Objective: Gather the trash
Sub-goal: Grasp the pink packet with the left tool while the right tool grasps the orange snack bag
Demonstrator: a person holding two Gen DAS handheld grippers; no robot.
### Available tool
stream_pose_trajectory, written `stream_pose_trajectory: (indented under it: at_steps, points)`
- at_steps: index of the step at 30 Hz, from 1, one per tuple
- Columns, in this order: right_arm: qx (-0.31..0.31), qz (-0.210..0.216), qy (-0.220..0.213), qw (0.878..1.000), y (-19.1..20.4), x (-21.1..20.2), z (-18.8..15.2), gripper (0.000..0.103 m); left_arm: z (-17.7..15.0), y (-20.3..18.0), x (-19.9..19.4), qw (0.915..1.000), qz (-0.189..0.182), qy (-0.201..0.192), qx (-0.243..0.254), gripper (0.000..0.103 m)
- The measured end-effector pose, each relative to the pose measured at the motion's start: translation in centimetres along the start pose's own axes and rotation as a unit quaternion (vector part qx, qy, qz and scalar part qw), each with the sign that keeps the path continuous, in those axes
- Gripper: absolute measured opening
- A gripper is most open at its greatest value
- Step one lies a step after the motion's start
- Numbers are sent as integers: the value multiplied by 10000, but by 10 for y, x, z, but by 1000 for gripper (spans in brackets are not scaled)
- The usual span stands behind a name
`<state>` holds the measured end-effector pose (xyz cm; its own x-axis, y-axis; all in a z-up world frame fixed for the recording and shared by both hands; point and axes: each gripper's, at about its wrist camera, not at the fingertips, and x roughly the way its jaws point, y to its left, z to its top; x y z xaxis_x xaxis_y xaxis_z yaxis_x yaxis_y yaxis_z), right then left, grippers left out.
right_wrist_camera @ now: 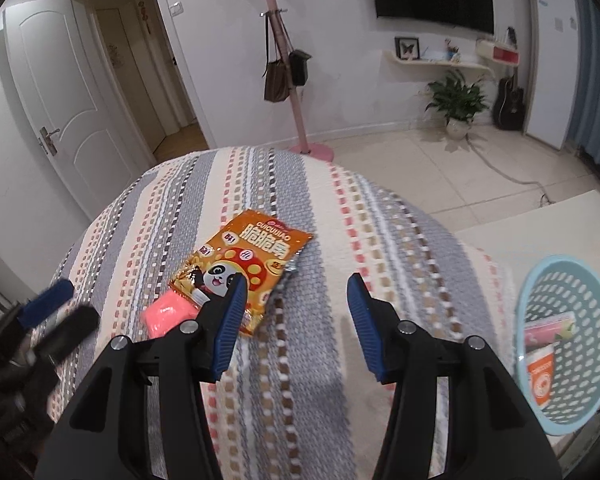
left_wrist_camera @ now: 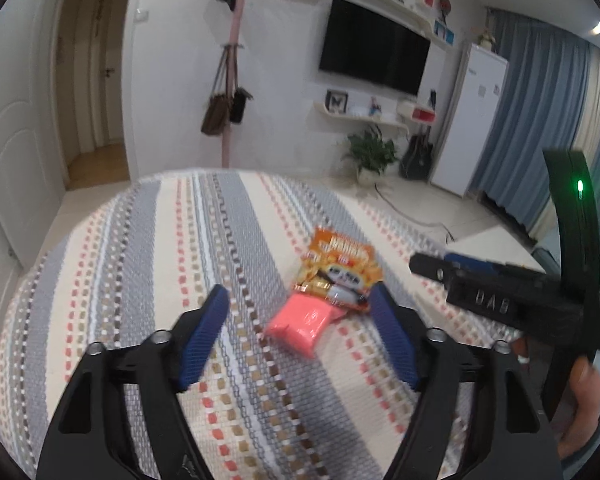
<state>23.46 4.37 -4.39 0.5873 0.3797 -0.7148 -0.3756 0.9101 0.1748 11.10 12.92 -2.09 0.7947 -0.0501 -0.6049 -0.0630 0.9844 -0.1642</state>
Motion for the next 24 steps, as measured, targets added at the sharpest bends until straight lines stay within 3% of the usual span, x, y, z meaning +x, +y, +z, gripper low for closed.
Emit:
stream_pose_trajectory:
  at_steps: [3, 9, 11, 13, 15, 16, 17, 18, 24]
  points:
    - [60, 85, 107, 9999, 0, 14, 3, 49, -2, 6, 23, 9983, -348, 459, 61, 83]
    - [104, 210, 311, 9992, 4, 36, 8, 49, 2, 12, 57, 9957, -305, 855, 160, 83]
    - [132, 273, 351, 9989, 5, 39, 9, 49, 2, 14, 70, 9911, -577, 1181, 189, 83]
    - [145, 309, 385, 9987, 6, 43, 12, 49, -3, 15, 78, 9890, -619, 1322, 221, 83]
    - [151, 331, 430, 9984, 8, 47, 14, 56, -6, 11, 78, 9906, -490, 1211, 395, 79]
    - [162, 332, 434, 9984, 10, 48, 15, 63, -8, 8, 77, 9910, -391, 1178, 491, 67]
    - [172, 336, 431, 9984, 10, 49, 16, 65, -9, 5, 76, 9906, -283, 1178, 637, 48]
    - [183, 350, 441, 9982, 12, 50, 16, 66, -10, 3, 75, 9900, -195, 1198, 725, 42]
    - [341, 447, 646, 9963, 19, 64, 14, 74, -13, 32, 48, 9938, -175, 1072, 224, 41]
